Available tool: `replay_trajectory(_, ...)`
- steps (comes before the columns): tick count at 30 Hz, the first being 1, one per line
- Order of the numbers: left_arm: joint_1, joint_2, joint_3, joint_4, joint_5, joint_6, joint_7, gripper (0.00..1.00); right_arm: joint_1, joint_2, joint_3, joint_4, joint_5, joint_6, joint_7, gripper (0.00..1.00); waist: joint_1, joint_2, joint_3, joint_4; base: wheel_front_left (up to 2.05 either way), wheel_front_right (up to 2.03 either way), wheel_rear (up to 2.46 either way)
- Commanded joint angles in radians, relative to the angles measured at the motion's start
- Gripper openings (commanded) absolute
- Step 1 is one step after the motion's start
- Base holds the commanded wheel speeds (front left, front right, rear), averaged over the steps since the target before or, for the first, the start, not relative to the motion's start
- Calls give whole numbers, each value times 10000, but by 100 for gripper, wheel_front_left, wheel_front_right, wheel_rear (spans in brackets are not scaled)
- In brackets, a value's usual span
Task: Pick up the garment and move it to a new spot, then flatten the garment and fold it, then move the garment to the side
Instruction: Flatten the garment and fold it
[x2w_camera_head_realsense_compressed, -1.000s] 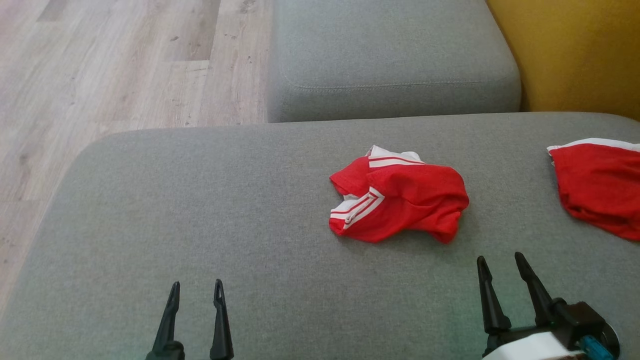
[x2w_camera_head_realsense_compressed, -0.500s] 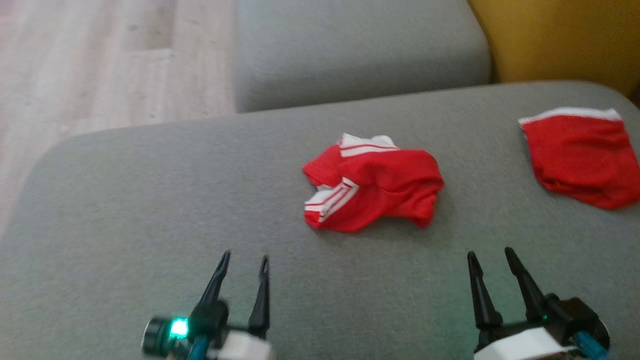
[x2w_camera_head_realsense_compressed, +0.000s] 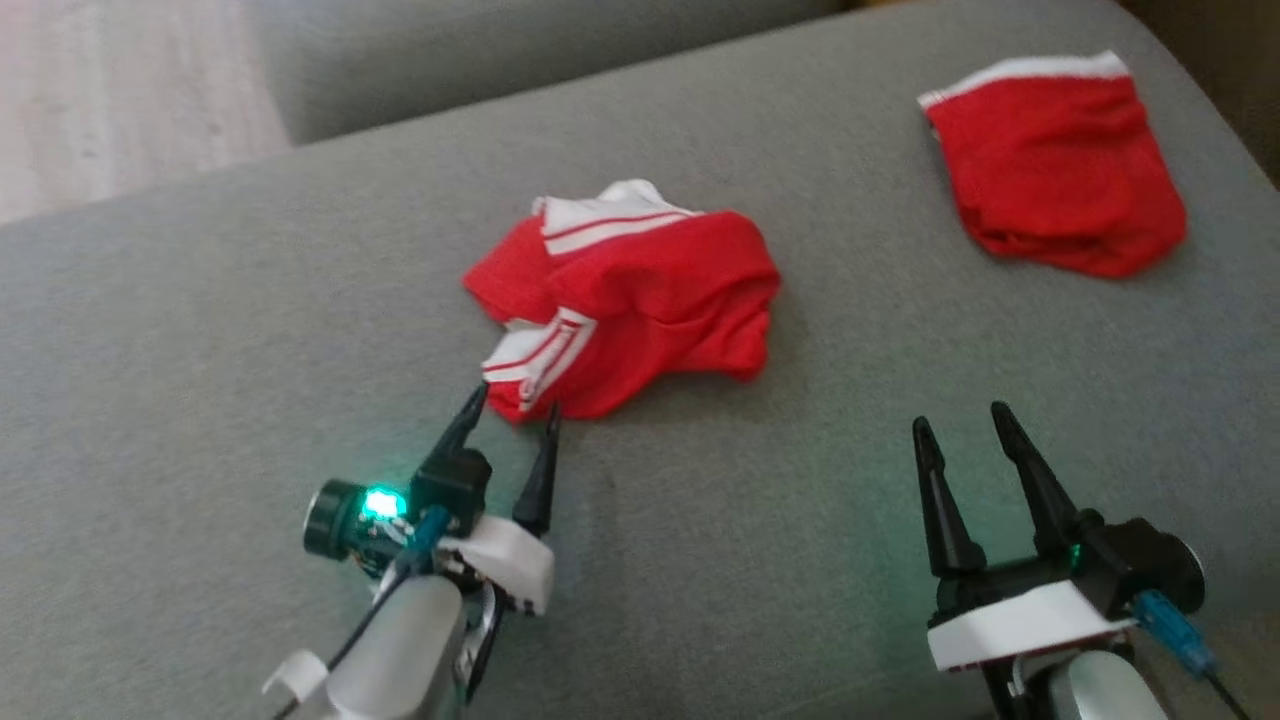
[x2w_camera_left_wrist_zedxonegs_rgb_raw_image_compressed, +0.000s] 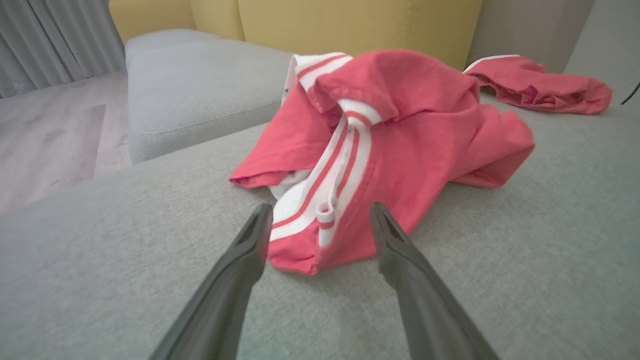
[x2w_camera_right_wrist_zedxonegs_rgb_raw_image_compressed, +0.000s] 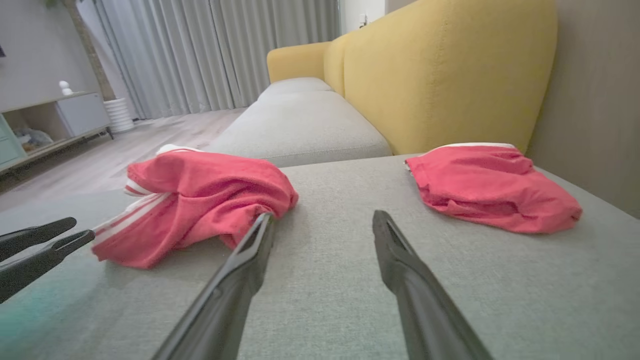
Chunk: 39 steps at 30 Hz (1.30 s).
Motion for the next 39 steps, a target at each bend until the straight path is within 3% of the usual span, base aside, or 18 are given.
replay_trajectory(1,-461,62,338,-72,18,28,-95,100,-389,-53,252,-340,-51,69,-65,100,-2,0,486,-496,0,0,0)
replay_trajectory(6,-865,63,288,971,-22,-582,-95,100,-559,-53,336,-383,5,69,-65,100,-2,0,554,-851,0,0,0)
replay_trajectory(7,-915,63,265,1070,40,-616,-95,83,-567,-53,347,-380,-4,69,-65,100,-2,0,546,-881,0,0,0)
replay_trajectory(8,-978,64,250,1086,114,-624,-95,15,-569,-53,349,-380,-12,69,-65,100,-2,0,537,-897,0,0,0)
replay_trajectory(9,-1014,63,266,1073,132,-637,-95,0,-563,-53,355,-376,-18,69,-65,100,-2,0,523,-909,0,0,0)
replay_trajectory(15,-1028,63,-99,362,-190,-1176,-95,0,-485,-55,374,-245,-270,69,-65,100,-2,0,336,-958,0,0,0)
replay_trajectory(19,-1237,63,-1182,-1001,-1082,-1696,-95,0,-551,-251,1013,-150,-501,69,-65,100,-2,0,182,-1007,0,0,0)
replay_trajectory(23,-1889,63,-2042,-2064,-2001,-1838,-95,0,-588,-234,1187,-218,-348,69,-65,100,-2,0,39,-1136,0,0,0)
replay_trajectory(27,-3566,63,-2456,-2894,-3110,-1882,-95,0,-615,-206,1408,-407,-400,69,-65,100,-2,0,-178,-1409,0,0,0)
replay_trajectory(30,-5161,63,-2280,-2872,-3771,-1891,-95,0,-559,-178,1342,-383,-464,69,-65,100,-2,0,-387,-1653,0,0,0)
replay_trajectory(34,-6938,63,-1197,-2858,-4510,-1723,-95,0,-483,-148,1290,-481,-656,69,-65,100,-2,0,-564,-1805,0,0,0)
replay_trajectory(39,-7499,63,500,-3030,-5205,-1556,-95,0,-262,-93,814,-725,-878,69,-65,100,-2,0,-620,-1422,0,0,0)
